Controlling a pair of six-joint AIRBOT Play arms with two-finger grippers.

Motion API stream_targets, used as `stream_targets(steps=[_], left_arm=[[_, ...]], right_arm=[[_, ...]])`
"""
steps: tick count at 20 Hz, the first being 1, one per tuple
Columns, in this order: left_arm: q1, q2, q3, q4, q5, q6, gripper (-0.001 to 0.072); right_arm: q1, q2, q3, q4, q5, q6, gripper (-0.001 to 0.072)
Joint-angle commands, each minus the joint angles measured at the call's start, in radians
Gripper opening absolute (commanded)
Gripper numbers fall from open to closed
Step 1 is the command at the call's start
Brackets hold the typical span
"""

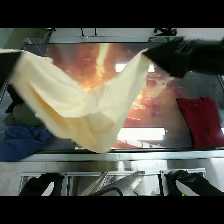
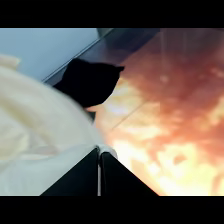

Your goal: Fold the shirts.

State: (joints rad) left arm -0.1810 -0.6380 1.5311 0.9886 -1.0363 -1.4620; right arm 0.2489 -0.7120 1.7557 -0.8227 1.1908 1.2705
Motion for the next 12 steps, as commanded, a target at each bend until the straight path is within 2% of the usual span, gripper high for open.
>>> stream_targets(steps=[1, 5, 8, 12], left_arm=[[0.001, 0.033, 0.181, 0.351, -0.126, -0.163, 0.0011], [0.001, -0.058, 0.152, 0.351, -0.085, -0.140, 0.0011], [0.001, -0.222, 0.054, 0.354, -0.071, -0.088, 0.0011], [0.004, -0.506, -0.085, 0.356, 0.070, 0.001, 0.0011]], right_arm=[[0.000, 0.009, 0.134, -0.215, -0.055, 0.065, 0.0023], [0.000, -0.094, 0.134, -0.233, -0.040, 0.060, 0.0023], [0.000, -0.305, 0.134, -0.279, 0.031, 0.061, 0.0023], [0.000, -0.604, 0.134, -0.357, 0.017, 0.061, 0.0023]])
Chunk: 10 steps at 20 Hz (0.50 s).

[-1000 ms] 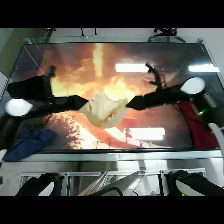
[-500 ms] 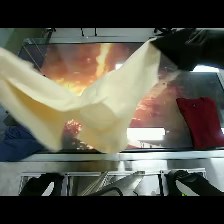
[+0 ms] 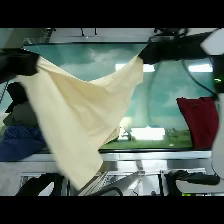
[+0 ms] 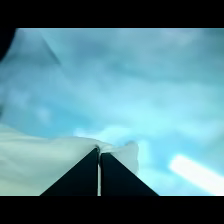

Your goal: Fold the shirts.

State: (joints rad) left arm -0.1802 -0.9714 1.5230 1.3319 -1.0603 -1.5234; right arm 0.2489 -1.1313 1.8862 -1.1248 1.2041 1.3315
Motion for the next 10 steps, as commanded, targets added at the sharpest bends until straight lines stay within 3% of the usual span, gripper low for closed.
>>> stream_targets(steps=[1, 5, 10], left_arm=[[0.017, -0.254, -0.080, 0.010, 0.124, 0.065, 0.0011], [0.108, -0.507, 0.032, 0.000, 0.109, 0.064, 0.0011], [0.153, -0.632, 0.187, 0.000, -0.011, 0.100, 0.0011]], right_arm=[[0.000, -0.259, 0.003, -0.054, -0.021, 0.000, 0.0023], [0.000, -0.438, 0.003, -0.053, -0.124, 0.001, 0.0023], [0.002, -0.466, 0.004, -0.003, -0.188, 0.000, 0.0023]])
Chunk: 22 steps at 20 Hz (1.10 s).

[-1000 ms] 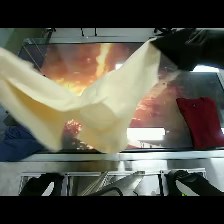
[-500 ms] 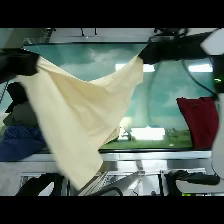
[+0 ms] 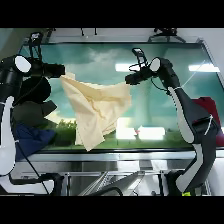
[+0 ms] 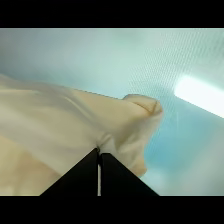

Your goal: Fold the shirts.

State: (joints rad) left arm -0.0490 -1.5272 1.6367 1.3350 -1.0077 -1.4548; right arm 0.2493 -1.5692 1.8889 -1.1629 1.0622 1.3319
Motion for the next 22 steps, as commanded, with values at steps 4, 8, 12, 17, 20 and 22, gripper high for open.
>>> stream_targets(steps=[4, 8, 12, 17, 20, 22], left_arm=[[-0.024, -0.058, 0.200, -0.052, -0.193, 0.061, 0.0011], [-0.084, 0.126, 0.336, -0.227, -0.243, 0.085, 0.0011], [-0.134, 0.417, 0.468, -0.412, -0.231, 0.058, 0.0011], [-0.174, 0.883, 0.326, -0.444, 0.003, -0.056, 0.0010], [-0.192, 1.007, 0.252, -0.389, 0.050, -0.119, 0.0010], [-0.192, 0.982, 0.212, -0.384, 0.041, -0.126, 0.0011]], right_arm=[[0.002, 0.075, 0.002, 0.119, -0.042, -0.052, 0.0023], [0.002, 0.354, 0.002, 0.128, -0.041, -0.095, 0.0022], [0.002, 0.729, 0.002, 0.053, -0.071, -0.132, 0.0023], [0.001, 1.028, 0.043, -0.114, -0.151, -0.132, 0.0023], [0.001, 1.005, 0.109, -0.139, -0.129, -0.166, 0.0023], [0.000, 0.946, 0.146, -0.120, -0.144, -0.204, 0.0023]])
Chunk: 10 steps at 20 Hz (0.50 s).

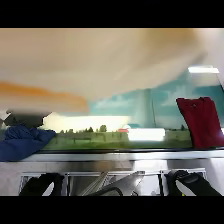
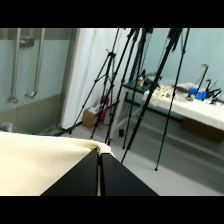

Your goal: Fold the shirts.

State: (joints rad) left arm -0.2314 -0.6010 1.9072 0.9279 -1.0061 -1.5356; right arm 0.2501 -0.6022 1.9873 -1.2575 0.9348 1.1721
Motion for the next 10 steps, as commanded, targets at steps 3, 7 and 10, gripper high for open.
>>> stream_targets(steps=[3, 7, 10], left_arm=[[-0.009, -0.109, -0.040, 0.077, -0.047, -0.044, 0.0011], [-0.006, -0.476, 0.069, 0.152, -0.160, -0.014, 0.0011], [-0.006, -0.812, 0.145, 0.151, -0.188, 0.052, 0.0011]], right_arm=[[-0.001, -0.154, 0.074, -0.040, -0.053, -0.081, 0.0023], [-0.001, -0.414, 0.069, -0.071, -0.038, -0.111, 0.0022], [-0.003, -0.660, 0.051, -0.130, -0.017, -0.071, 0.0022]])
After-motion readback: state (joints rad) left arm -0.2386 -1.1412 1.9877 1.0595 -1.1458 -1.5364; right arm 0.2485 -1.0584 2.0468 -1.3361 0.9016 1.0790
